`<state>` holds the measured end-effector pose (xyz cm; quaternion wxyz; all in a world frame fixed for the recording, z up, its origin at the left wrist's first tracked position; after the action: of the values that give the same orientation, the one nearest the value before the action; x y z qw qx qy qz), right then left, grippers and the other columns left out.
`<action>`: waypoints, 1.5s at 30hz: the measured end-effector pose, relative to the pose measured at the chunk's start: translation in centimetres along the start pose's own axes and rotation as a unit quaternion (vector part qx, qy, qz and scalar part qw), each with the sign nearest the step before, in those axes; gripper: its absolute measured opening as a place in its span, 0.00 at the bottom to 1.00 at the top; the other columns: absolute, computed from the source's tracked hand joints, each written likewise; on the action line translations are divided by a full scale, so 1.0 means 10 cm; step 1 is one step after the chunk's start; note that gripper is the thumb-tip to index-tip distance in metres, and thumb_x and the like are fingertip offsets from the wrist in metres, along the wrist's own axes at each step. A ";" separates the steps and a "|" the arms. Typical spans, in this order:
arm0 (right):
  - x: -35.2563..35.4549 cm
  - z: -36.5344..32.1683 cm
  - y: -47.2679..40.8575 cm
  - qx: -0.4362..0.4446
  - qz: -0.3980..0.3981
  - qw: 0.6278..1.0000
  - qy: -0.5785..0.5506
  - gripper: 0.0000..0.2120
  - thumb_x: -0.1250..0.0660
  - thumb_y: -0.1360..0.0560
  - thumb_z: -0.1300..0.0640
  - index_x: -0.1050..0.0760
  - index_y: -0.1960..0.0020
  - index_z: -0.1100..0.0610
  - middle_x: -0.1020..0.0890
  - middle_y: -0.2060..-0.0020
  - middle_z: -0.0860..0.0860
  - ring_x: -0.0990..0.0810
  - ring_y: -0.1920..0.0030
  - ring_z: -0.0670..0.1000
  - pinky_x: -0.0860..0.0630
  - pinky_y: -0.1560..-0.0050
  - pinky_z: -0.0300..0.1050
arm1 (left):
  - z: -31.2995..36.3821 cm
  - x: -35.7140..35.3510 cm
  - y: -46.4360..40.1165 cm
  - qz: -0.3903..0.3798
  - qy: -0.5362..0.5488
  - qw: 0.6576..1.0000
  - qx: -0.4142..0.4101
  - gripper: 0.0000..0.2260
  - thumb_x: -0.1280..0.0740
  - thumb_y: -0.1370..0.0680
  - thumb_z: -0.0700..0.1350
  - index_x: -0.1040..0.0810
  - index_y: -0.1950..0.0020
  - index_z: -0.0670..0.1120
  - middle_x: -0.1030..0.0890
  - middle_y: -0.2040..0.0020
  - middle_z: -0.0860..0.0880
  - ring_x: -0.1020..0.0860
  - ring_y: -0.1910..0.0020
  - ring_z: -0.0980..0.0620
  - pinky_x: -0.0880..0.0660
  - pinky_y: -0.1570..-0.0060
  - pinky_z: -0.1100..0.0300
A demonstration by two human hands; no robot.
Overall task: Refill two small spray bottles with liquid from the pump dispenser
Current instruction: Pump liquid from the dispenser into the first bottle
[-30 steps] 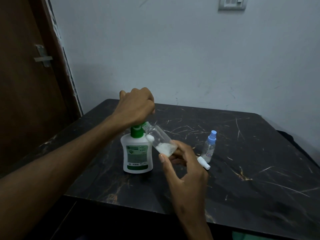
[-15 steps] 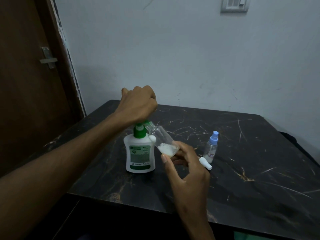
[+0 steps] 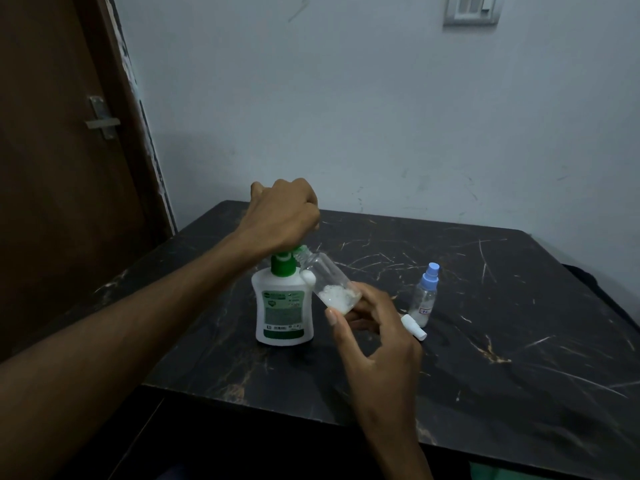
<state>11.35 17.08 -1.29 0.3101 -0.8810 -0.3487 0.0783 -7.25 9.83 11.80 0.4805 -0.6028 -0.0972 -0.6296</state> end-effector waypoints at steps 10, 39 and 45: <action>0.00 -0.01 0.00 0.005 0.000 1.000 0.000 0.16 0.26 0.24 0.48 0.22 0.37 0.45 0.16 0.51 0.37 0.16 0.48 0.44 0.21 0.48 0.37 | 0.04 0.02 0.03 -0.003 -0.003 1.000 -0.008 0.11 0.37 0.23 0.40 0.15 0.57 0.47 0.16 0.53 0.51 0.21 0.51 0.50 0.39 0.38 0.47; -0.01 0.03 0.00 0.000 -0.007 1.000 -0.006 0.19 0.27 0.24 0.46 0.22 0.35 0.48 0.15 0.49 0.39 0.16 0.46 0.45 0.19 0.47 0.41 | 0.03 0.00 -0.01 -0.011 0.017 1.000 -0.009 0.10 0.35 0.23 0.41 0.15 0.60 0.48 0.16 0.50 0.53 0.22 0.48 0.51 0.39 0.39 0.47; -0.04 0.04 -0.01 -0.001 -0.011 1.000 0.009 0.18 0.27 0.24 0.46 0.22 0.35 0.46 0.16 0.49 0.38 0.16 0.47 0.43 0.19 0.47 0.41 | 0.04 0.00 -0.02 -0.016 0.014 1.000 -0.016 0.10 0.34 0.23 0.41 0.14 0.59 0.48 0.15 0.49 0.52 0.21 0.47 0.50 0.40 0.40 0.48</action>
<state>10.88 17.09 -1.59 0.3130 -0.8782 -0.3556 0.0665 -7.11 10.23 11.97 0.4619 -0.5998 -0.0901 -0.6471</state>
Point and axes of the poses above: each hand's wrist, its own y-axis away from the middle knuckle, its own x-axis out of the back of the hand, z = x × y, the point moved 9 cm from there along -y, towards the middle knuckle
